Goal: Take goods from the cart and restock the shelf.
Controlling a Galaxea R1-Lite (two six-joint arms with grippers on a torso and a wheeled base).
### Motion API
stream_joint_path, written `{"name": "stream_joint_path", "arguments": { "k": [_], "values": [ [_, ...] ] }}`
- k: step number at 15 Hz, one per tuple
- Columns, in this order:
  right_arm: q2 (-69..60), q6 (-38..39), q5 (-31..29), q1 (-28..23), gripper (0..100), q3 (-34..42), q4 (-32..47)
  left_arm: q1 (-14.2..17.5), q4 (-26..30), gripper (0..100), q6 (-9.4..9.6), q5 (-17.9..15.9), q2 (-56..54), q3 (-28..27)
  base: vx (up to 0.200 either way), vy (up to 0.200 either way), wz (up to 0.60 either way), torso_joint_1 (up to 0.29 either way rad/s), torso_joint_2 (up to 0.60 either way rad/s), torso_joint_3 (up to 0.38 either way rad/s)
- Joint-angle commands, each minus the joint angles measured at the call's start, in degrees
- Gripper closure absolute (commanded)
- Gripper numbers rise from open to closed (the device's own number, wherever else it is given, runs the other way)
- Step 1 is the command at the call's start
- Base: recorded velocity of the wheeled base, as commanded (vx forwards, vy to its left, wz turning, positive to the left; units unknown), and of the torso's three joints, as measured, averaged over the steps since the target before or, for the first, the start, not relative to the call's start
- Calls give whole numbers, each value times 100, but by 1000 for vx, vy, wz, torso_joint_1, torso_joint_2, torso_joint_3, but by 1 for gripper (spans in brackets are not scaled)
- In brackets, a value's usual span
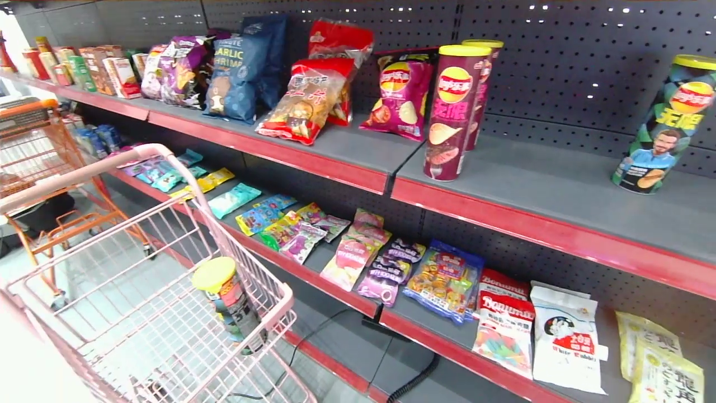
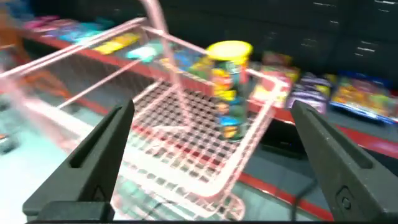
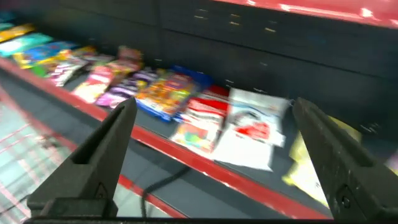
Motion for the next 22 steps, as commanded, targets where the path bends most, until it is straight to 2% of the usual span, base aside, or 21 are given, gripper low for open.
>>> {"name": "stream_joint_path", "arguments": {
  "k": [1,2,3,4,5,6,7,8,9,10,11,12,13,14,15,17,18,19,22],
  "values": [
    [5,0,-2,6,0,0,1,7,7,0,17,157,114,-377,0,0,0,0,0,0],
    [5,0,-2,6,0,0,1,-11,77,0,-80,368,861,-1247,0,0,0,0,0,0],
    [5,0,6,6,0,0,1,-55,103,0,-695,473,2083,-2179,0,0,0,0,0,0],
    [5,0,-2,6,0,0,1,-46,-116,0,-976,491,2891,-2724,0,0,0,0,0,0],
    [5,0,6,6,0,0,1,24,-688,0,-1012,517,3902,-2891,0,0,0,0,0,0],
    [5,9,-2,6,0,0,1,59,-1531,0,-1038,535,4737,-2724,0,0,0,0,0,0],
    [5,9,-2,6,0,0,1,191,-2024,0,-1091,491,5291,-2531,0,0,0,0,0,0],
    [5,9,-2,6,0,0,1,341,-2648,0,-1082,394,6082,-2311,0,0,0,0,0,0],
    [5,9,-2,6,0,0,1,297,-3439,0,-1056,7,6785,-1924,0,0,0,0,0,0],
    [5,9,-2,6,0,0,1,297,-3702,0,-932,-247,7119,-1687,0,0,0,0,0,0],
    [5,9,-2,6,0,0,1,297,-3738,0,-678,-300,7382,-1546,0,0,0,0,0,0],
    [5,9,-2,6,0,0,1,297,-3755,0,-546,-309,7532,-1493,0,0,0,0,0,0],
    [5,9,-2,6,0,0,1,279,-3764,0,-493,-309,7699,-1458,0,0,0,0,0,0],
    [5,9,-2,6,0,0,1,279,-3764,0,-493,-309,7699,-1458,0,0,0,0,0,0],
    [5,9,-2,6,0,0,1,121,-3957,0,-493,-309,8244,-1485,0,0,0,0,0,0],
    [5,9,-2,6,0,0,1,-29,-4827,0,-493,-318,8903,-1449,0,0,0,0,0,0],
    [5,9,-2,6,0,0,1,-29,-4863,0,-493,-318,8929,-1449,0,0,0,0,0,0],
    [5,9,-2,6,0,0,1,-169,-5364,0,-475,-335,9369,-1414,0,0,0,0,0,0],
    [5,9,6,6,0,0,1,-310,-5495,0,-467,-353,9914,-1397,0,0,0,0,0,0]
  ]
}}
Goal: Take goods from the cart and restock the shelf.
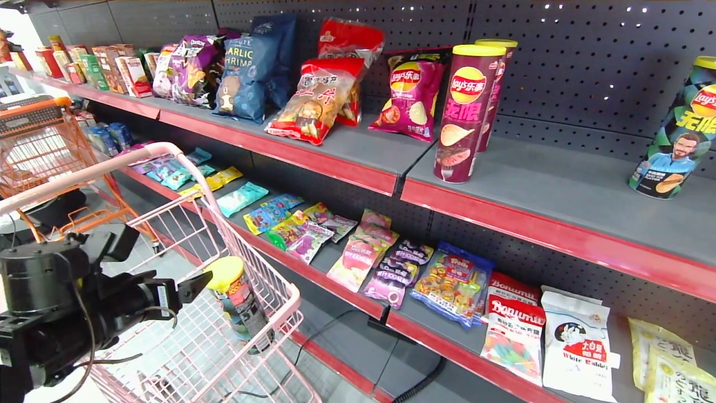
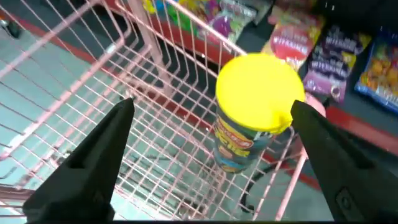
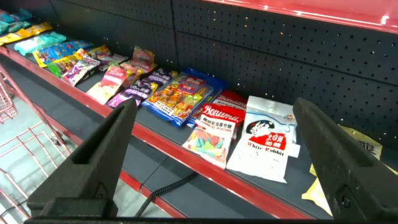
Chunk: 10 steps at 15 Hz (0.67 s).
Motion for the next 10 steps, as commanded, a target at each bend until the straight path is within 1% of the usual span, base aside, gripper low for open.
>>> {"name": "stream_joint_path", "arguments": {
  "k": [1,3,4,5,6,7,9,10],
  "values": [
    [5,-1,9,2,0,0,-1,-174,-18,0,-2,-49,619,24,0,0,0,0,0,0],
    [5,-1,0,2,0,0,-1,-341,-18,0,-2,-129,777,24,0,0,0,0,0,0],
    [5,-1,9,2,0,0,-1,-368,-141,0,-2,-129,961,6,0,0,0,0,0,0],
    [5,-1,9,2,0,0,-1,-368,-431,0,-2,-164,1199,15,0,0,0,0,0,0],
    [5,-1,0,2,0,0,-1,-368,-879,0,-2,-225,1471,41,0,0,0,0,0,0],
    [5,-10,9,2,0,0,-1,-368,-1205,0,24,-252,1691,68,0,0,0,0,0,0],
    [5,-10,9,2,0,0,-1,-368,-1591,0,235,-366,2034,68,0,0,0,0,0,0],
    [5,-10,9,2,0,0,-1,-368,-1635,0,323,-498,2113,85,0,0,0,0,0,0]
  ]
}}
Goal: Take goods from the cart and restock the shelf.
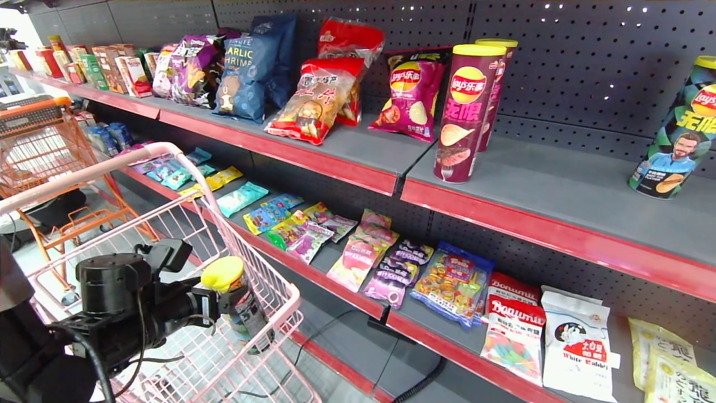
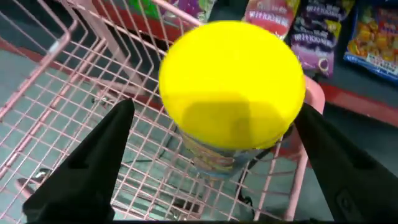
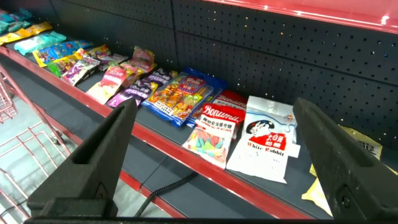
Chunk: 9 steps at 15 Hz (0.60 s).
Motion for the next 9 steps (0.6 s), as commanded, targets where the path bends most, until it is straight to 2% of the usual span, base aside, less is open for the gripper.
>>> {"name": "stream_joint_path", "arguments": {
  "k": [1,5,6,9],
  "values": [
    [5,0,-5,2,0,0,-1,-1,-32,0,52,-136,403,18,0,0,0,0,0,0],
    [5,0,4,2,0,0,-1,-1,-287,0,157,-189,772,-105,0,0,0,0,0,0],
    [5,0,4,2,0,0,-1,-1,-604,0,271,-197,1036,-114,0,0,0,0,0,0],
    [5,0,4,2,0,0,-1,-1,-1456,0,412,-197,1581,-105,0,0,0,0,0,0]
  ]
}}
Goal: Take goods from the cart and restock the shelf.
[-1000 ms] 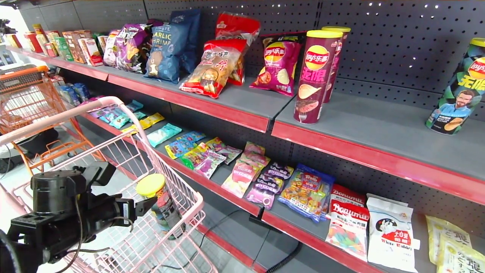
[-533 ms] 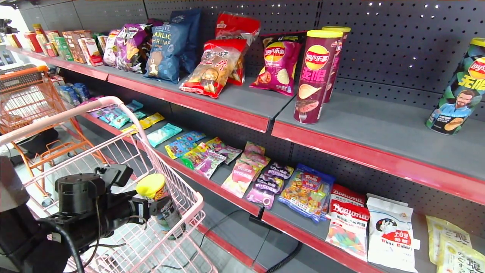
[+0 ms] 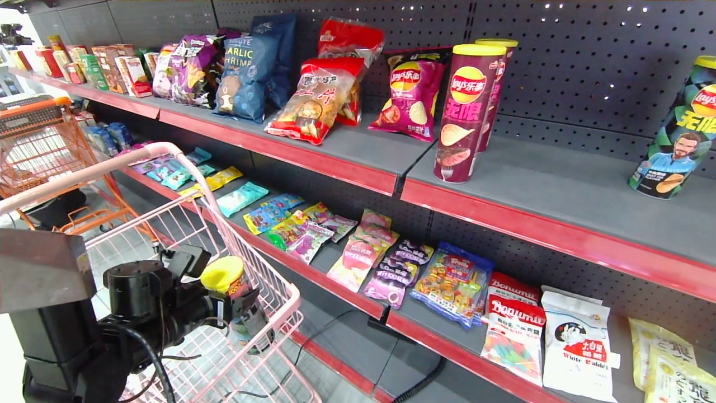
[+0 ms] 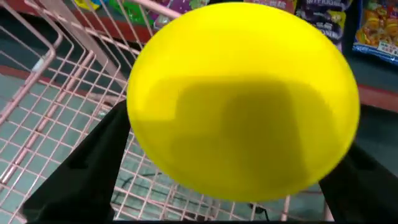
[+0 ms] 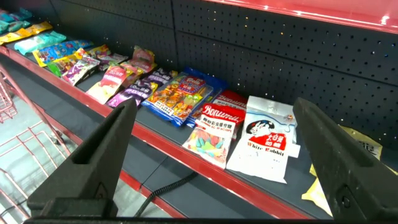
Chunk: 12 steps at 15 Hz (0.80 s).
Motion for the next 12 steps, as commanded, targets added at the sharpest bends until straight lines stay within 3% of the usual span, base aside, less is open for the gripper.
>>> {"name": "stream_joint_path", "arguments": {
  "k": [1,3,4,9,12],
  "values": [
    [5,-9,1,2,0,0,-1,-45,-392,0,46,-3,579,-5,0,0,0,0,0,0],
    [5,-9,1,2,0,0,-1,-80,-454,0,37,-12,693,-32,0,0,0,0,0,0],
    [5,-9,1,2,0,0,-1,-80,-471,100,46,-21,772,-84,0,0,0,0,0,0],
    [5,-9,1,2,0,0,-1,-89,-603,100,37,-214,790,-172,0,0,0,0,0,0],
    [5,-9,1,2,0,0,-1,-80,-410,100,10,-267,-168,65,0,0,0,0,0,0]
  ]
}}
